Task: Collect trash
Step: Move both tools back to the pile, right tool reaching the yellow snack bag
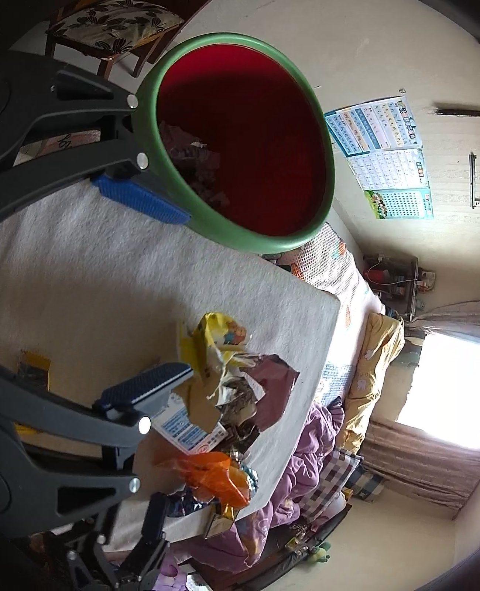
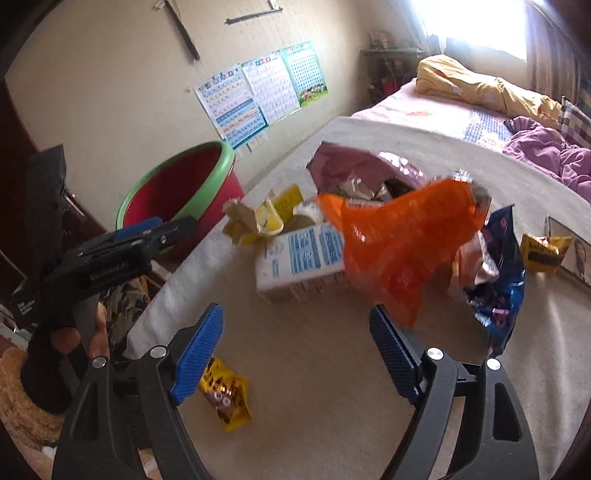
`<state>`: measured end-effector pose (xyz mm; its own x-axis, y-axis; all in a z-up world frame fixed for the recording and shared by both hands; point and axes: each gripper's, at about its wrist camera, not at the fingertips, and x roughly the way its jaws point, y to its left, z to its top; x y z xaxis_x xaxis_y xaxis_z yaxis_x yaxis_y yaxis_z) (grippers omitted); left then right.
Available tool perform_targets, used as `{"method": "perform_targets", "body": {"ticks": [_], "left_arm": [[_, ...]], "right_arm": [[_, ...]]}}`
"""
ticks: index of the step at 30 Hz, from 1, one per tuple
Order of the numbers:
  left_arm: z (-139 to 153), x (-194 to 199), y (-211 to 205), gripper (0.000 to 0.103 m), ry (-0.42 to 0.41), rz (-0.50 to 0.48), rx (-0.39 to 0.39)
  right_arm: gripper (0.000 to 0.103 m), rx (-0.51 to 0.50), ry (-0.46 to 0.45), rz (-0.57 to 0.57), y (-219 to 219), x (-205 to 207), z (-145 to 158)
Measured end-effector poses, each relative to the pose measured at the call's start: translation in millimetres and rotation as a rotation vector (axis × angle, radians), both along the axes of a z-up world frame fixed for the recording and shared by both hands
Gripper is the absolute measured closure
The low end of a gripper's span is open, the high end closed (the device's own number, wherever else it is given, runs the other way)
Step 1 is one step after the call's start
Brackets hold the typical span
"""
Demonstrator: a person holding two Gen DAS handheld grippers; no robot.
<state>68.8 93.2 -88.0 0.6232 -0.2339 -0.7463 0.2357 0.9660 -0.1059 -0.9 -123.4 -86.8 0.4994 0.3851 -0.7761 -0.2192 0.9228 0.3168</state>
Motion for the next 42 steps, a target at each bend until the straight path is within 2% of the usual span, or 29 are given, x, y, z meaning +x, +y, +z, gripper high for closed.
{"method": "perform_targets", "body": {"ticks": [6,10,12,15,16,21,24,26,31,33,36,42], "left_arm": [[-10,-13,-4,0.025,0.032,0.053,0.016],[-9,-20,-3,0.025,0.034,0.086,0.014],[-8,-23,-2,0.025,0.033,0.098,0.017],[-7,-25,-1,0.025,0.034,0.113,0.019],[-6,-25,-2,0.025,0.036,0.115,0.019],[-4,-20,-5,0.025,0.046,0.107,0.009],[10,-10,-14,0.024,0.008,0.078,0.003],[18,4,-23,0.014,0.000,0.046,0.003],[29,36,-45,0.014,-0.023,-0.003,-0.006],[20,49,-54,0.014,0.011,-0.009,0.003],[0,61,-54,0.014,0.107,0.017,-0.013],[-25,45,-48,0.014,0.165,0.029,0.025]], "right_arm": [[0.034,0.017,0.061,0.187,30,-18,-18],[0.043,0.028,0.098,0.271,46,-13,-27],[0.059,0.039,0.132,0.303,51,-9,-36],[0.069,0.047,0.167,0.337,57,-9,-45],[0.070,0.050,0.164,0.340,57,-11,-45],[0.076,0.050,0.119,0.298,43,-12,-36],[0.076,0.028,0.092,0.230,26,-12,-33],[0.076,0.014,0.082,0.183,14,-11,-31],[0.075,-0.001,0.083,0.107,-8,-10,-30],[0.075,-0.003,0.086,0.092,-15,-12,-30],[0.075,-0.011,0.078,0.078,-22,-13,-28],[0.073,-0.019,0.082,0.047,-37,-15,-29]]}}
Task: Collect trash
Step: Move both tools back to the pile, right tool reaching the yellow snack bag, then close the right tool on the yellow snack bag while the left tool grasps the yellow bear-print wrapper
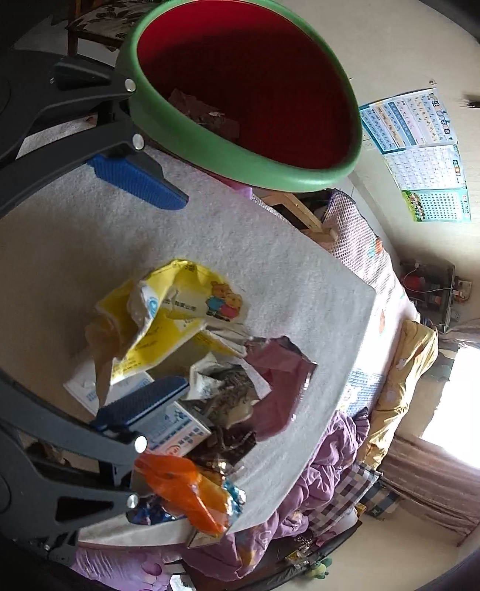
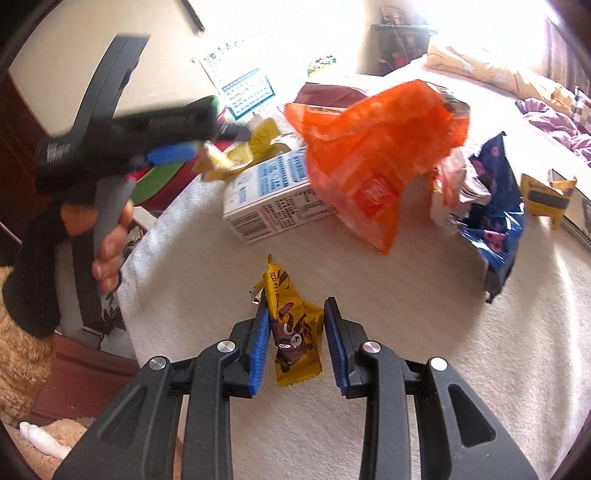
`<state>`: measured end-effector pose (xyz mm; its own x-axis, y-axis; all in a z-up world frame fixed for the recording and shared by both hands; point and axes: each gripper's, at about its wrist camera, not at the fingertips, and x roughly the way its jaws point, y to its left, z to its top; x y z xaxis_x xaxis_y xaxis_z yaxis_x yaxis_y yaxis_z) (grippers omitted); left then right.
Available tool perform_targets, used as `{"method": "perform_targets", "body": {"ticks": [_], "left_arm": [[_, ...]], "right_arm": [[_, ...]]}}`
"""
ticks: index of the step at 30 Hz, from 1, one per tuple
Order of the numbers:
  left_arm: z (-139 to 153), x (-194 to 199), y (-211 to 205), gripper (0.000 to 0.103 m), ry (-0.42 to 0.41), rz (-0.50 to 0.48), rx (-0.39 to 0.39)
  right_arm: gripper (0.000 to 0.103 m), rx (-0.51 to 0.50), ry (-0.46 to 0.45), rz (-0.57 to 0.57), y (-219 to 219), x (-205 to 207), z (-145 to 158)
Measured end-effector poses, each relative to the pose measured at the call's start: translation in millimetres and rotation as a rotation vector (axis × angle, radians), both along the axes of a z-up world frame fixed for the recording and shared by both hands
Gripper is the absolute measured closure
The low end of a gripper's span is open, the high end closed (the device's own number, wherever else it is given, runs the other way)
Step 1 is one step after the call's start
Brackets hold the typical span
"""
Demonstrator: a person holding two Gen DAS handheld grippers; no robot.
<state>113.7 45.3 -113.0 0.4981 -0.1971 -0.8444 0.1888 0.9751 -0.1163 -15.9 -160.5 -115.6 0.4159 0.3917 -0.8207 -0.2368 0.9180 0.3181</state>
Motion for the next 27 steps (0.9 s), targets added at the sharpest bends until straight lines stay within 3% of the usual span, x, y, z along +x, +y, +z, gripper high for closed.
{"method": "perform_targets", "body": {"ticks": [4,11,15,18,24,26,27], "left_arm": [[-11,-15,9,0.014,0.020,0.002,0.036],[-9,-35,18,0.014,-0.021,-0.018,0.021],[-15,-38,26,0.013,-0.002,0.018,-0.039],[-20,-37,31,0.005,-0.006,0.040,-0.069],[-29,-30,43,0.004,0.034,0.077,-0.151],[-31,-30,45,0.004,0.037,0.127,-0.108],[-34,-26,44,0.004,0.060,0.163,-0.045]], "right_arm": [[0.072,0.001,-0.005,-0.006,1,3,-1],[0.057,0.022,-0.036,0.005,5,5,4],[0.055,0.032,-0.064,0.004,9,5,7],[0.054,0.038,-0.072,-0.004,7,6,8],[0.054,0.036,-0.066,-0.017,6,8,10],[0.054,0.035,-0.066,-0.019,4,7,10],[0.054,0.035,-0.066,-0.020,1,6,9]]}}
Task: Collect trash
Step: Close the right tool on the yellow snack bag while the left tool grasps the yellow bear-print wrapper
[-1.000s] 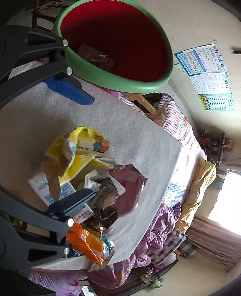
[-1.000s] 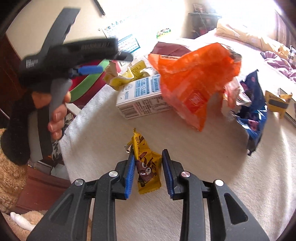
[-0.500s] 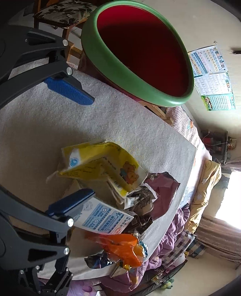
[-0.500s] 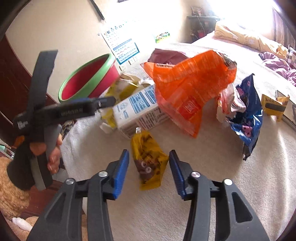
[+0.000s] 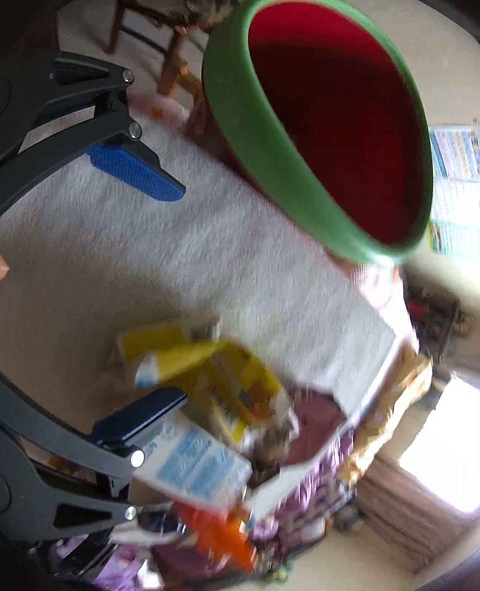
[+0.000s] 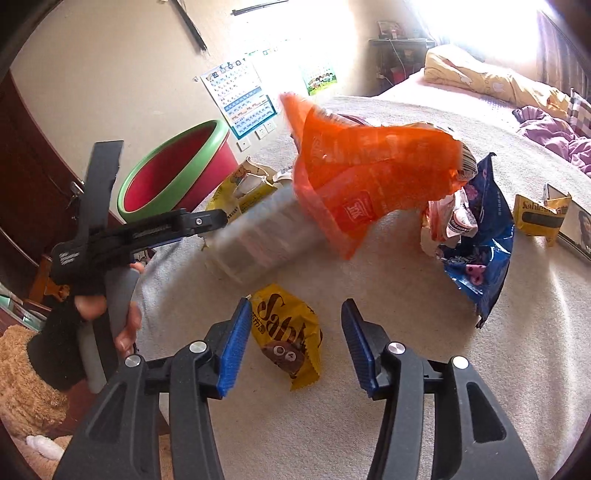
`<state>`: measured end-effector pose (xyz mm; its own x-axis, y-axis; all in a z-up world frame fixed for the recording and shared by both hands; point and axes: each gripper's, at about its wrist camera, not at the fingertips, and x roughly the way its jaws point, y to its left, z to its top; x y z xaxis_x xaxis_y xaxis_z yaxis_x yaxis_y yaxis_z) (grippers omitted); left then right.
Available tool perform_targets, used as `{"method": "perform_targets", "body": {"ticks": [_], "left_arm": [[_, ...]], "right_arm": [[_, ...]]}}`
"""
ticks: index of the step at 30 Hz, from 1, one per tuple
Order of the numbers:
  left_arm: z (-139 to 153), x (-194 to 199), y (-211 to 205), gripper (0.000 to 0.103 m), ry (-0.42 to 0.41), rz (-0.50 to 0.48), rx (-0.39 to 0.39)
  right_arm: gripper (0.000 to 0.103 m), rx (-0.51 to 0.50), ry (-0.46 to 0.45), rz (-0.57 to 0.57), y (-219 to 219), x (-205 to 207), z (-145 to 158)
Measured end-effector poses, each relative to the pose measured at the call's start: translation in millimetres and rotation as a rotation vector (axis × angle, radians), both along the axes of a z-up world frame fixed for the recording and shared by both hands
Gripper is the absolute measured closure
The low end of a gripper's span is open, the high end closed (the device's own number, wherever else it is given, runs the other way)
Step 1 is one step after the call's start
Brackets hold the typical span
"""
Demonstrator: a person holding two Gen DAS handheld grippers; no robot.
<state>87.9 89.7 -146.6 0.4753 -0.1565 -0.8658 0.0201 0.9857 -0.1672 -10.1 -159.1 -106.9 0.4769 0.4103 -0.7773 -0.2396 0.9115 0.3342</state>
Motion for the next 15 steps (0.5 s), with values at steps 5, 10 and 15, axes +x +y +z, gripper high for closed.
{"method": "perform_targets", "body": {"ticks": [5,10,15], "left_arm": [[-5,7,-18,0.004,0.022,-0.077,0.112],[-10,-13,-26,0.004,-0.120,-0.092,0.128],[-10,-20,-25,0.004,-0.134,-0.093,0.117]], "right_arm": [[0.054,0.000,0.002,-0.009,-1,1,0],[0.054,-0.004,0.006,-0.013,-1,2,0],[0.054,-0.011,0.010,-0.021,-5,4,0]]}}
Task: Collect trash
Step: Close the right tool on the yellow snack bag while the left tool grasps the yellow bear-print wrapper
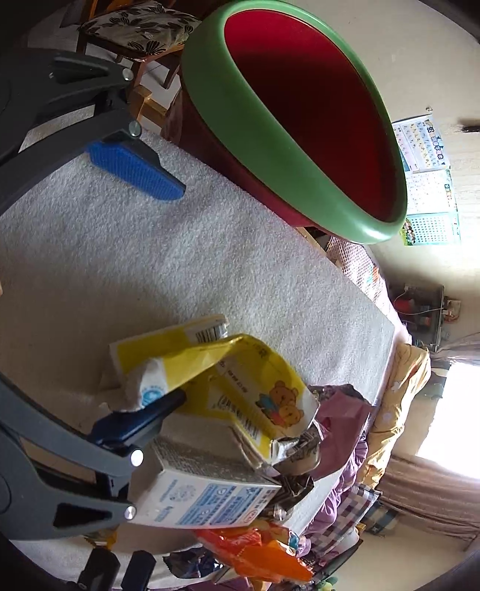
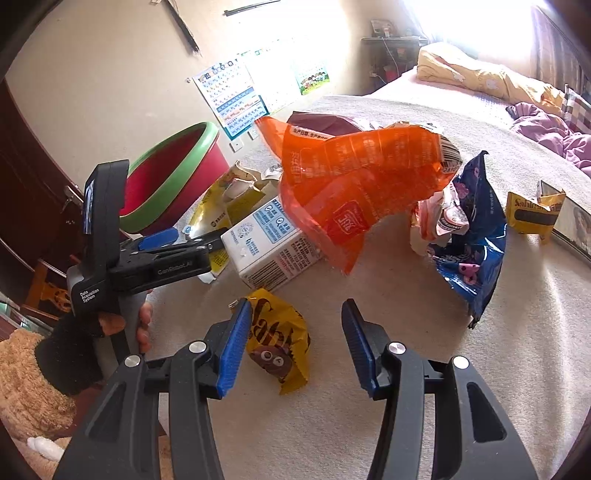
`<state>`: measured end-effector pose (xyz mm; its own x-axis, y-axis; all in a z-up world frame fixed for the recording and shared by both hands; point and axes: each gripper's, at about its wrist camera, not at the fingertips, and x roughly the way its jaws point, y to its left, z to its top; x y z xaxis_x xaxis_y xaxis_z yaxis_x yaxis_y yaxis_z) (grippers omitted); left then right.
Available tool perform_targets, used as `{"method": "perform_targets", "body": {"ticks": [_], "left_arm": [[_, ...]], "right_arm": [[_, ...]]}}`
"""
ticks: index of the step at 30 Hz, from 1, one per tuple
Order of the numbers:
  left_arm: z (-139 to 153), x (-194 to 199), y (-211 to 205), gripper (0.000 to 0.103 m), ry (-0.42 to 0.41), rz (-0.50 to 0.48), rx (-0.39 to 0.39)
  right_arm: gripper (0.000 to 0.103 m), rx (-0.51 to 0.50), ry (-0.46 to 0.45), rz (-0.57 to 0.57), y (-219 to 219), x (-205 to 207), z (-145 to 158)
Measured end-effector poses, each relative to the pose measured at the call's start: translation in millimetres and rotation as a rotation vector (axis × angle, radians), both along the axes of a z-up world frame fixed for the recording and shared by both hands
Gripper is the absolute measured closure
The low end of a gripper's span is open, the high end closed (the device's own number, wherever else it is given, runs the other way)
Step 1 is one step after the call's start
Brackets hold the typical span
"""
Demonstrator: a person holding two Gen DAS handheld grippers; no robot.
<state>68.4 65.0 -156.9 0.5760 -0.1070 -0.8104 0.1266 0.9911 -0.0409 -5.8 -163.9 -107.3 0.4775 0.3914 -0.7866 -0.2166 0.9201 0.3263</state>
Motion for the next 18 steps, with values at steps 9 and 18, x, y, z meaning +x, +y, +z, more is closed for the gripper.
{"method": "perform_targets", "body": {"ticks": [9,18], "left_arm": [[34,-16,9,0.004,-0.116,-0.025,0.002],[52,-2,-20,0.005,-0.147,-0.145,-0.003]], "right_arm": [[0.054,0.020,0.061,0.066,14,7,-14],[0.074,0.049,0.077,0.107,19,6,-18]]}}
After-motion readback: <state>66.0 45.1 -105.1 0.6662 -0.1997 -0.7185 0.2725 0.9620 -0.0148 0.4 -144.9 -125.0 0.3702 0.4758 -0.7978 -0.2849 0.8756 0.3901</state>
